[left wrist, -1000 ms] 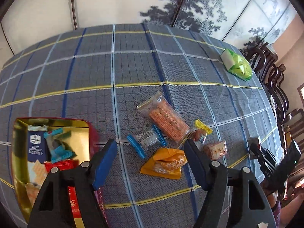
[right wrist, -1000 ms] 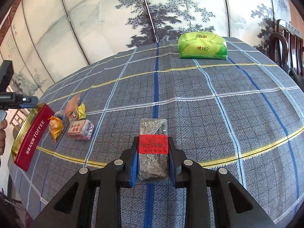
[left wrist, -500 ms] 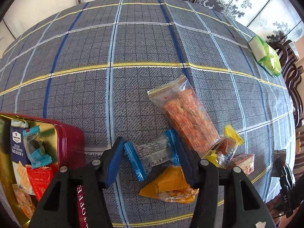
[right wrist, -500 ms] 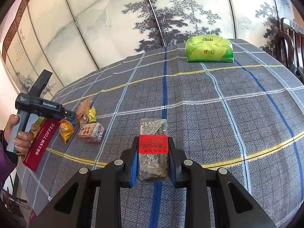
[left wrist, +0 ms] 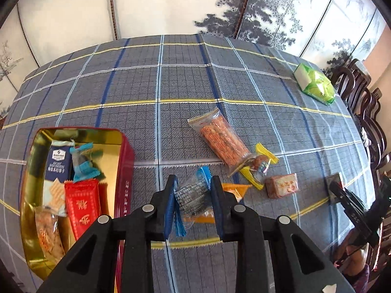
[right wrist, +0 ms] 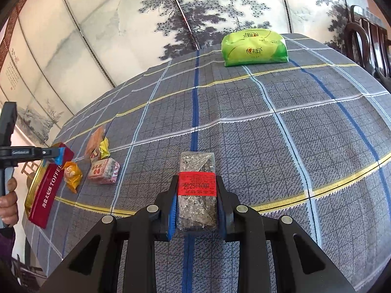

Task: Organize snacks
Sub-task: 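Grasp the clear blue-twist candy with the left gripper while the right gripper holds the dark bar, then carry the blue-twist candy into the gold tin and open the left gripper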

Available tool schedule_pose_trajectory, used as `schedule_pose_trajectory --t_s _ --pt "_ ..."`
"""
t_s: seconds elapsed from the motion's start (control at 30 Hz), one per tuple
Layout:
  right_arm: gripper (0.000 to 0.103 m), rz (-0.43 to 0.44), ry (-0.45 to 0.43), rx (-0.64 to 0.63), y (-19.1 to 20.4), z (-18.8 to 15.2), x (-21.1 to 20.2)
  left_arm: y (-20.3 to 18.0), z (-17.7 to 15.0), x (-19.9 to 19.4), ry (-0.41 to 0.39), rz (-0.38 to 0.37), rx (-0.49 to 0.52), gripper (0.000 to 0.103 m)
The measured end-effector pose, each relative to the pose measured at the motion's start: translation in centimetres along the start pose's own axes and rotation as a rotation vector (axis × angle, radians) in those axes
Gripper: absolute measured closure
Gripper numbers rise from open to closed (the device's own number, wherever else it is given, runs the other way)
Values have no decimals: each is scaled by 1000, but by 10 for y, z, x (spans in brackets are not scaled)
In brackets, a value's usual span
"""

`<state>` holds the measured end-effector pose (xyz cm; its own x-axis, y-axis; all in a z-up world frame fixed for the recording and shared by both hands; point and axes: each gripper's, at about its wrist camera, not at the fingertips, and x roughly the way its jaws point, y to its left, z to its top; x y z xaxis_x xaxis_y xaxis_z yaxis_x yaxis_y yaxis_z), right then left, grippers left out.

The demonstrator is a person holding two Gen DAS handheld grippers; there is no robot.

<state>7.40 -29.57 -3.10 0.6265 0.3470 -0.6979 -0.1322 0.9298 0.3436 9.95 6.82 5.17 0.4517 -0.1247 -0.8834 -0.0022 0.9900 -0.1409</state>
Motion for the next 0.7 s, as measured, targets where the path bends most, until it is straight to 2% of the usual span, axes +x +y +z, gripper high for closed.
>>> schedule_pose_trajectory --t_s 0.2,0.33,0.5,0.7 --pt "76 -34 10 -25 5 0 2 34 -32 -49 -56 -40 -92 79" --pt "76 -51 11 -34 7 0 3 65 -56 -71 -73 -22 -135 79" --pt "76 -62 11 -41 9 0 3 111 -79 -86 -80 16 -202 79" --pt "76 -83 13 -57 11 0 4 136 -96 -86 -82 46 -229 79"
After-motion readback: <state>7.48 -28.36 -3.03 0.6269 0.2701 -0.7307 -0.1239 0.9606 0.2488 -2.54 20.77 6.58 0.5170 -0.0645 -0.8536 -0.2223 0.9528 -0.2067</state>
